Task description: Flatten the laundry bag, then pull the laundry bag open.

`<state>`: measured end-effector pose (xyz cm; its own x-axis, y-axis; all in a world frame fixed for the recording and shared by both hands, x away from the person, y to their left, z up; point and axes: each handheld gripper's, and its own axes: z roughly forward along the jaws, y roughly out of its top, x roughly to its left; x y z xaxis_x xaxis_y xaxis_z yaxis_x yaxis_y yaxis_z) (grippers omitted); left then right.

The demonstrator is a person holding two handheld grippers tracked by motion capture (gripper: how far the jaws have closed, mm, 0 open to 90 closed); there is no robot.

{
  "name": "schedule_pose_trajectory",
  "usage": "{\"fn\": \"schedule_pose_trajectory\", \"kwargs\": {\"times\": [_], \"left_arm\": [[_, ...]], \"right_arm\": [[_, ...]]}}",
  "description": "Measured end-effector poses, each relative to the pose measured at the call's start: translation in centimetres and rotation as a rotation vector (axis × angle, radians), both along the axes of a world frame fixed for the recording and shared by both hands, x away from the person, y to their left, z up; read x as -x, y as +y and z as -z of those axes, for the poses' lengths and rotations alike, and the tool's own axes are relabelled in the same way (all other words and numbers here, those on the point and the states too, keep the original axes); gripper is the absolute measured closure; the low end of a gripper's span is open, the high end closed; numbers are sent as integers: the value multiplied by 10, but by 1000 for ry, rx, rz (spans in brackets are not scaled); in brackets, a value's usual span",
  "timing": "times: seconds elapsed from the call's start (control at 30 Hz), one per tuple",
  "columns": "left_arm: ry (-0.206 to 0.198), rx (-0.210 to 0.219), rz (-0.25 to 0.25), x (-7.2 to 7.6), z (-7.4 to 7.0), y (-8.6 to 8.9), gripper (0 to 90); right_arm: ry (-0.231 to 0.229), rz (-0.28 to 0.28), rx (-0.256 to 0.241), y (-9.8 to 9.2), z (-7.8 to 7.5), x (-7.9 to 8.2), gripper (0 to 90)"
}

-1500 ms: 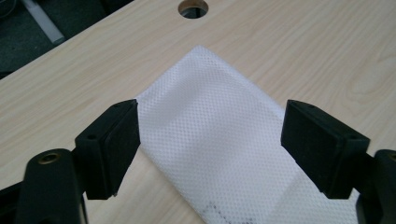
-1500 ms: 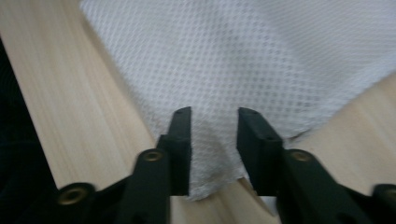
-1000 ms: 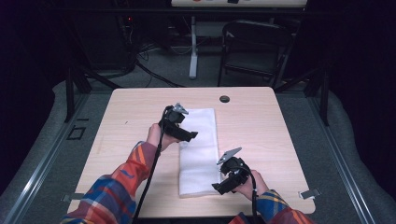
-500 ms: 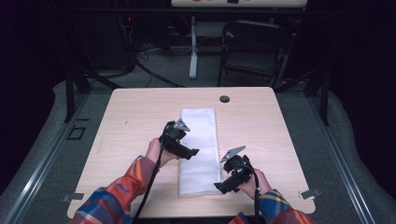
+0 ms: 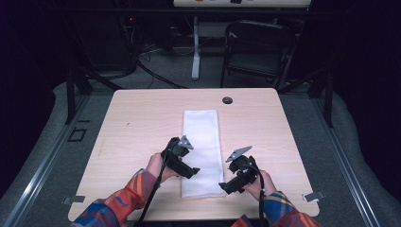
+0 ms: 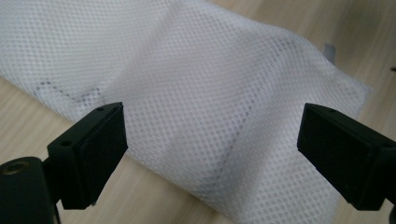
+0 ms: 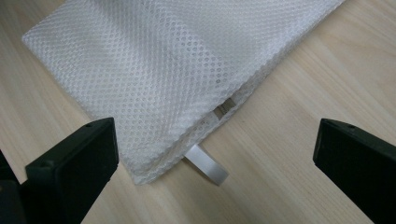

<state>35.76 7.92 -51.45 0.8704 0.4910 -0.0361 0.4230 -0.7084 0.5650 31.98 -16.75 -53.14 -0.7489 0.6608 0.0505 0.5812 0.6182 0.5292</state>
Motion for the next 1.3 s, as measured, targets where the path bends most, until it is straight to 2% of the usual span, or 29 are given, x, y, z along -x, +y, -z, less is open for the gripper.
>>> {"fn": "schedule_pose_trajectory", "kwargs": {"times": [0.03, 0.13, 0.27, 0.37, 0.5, 0.63, 0.7, 0.9, 1.0, 1.1, 1.17, 1.3], "left_arm": [[0, 0, 5, 2, 0, 0, 81], [-21, -13, 18, 10, -1, -2, 81], [-19, -12, 22, 12, 0, -3, 81], [-18, -14, 22, 13, 0, -4, 82], [-31, 11, 17, 16, -1, -6, 84], [-22, 19, 35, 23, 2, -8, 84], [-26, 6, 50, 27, 5, -12, 86], [-21, -3, 76, 35, 10, -19, 72], [-22, -4, 80, 37, 12, -22, 69], [-8, 4, 91, 39, 15, -24, 73], [-24, 2, 101, 42, 17, -26, 75], [-28, 10, 124, 45, 18, -30, 93]], "right_arm": [[-3, 5, -9, 0, 0, 0, 0], [-10, 8, 7, -2, -1, -1, 0], [-6, 10, -10, -2, -1, -3, 0], [-4, 7, -2, -3, -1, -3, 0], [-2, 18, -1, -6, -2, -4, 0], [15, 34, -7, -6, -2, -5, 0], [27, 39, -10, -6, -2, -4, 0], [32, 51, -25, -7, -1, -5, 0], [32, 53, -14, -9, -2, -6, 0], [34, 59, -22, -9, -1, -6, 0], [35, 56, -17, -9, -1, -7, 0], [33, 58, -12, -10, 0, -7, 0]]}}
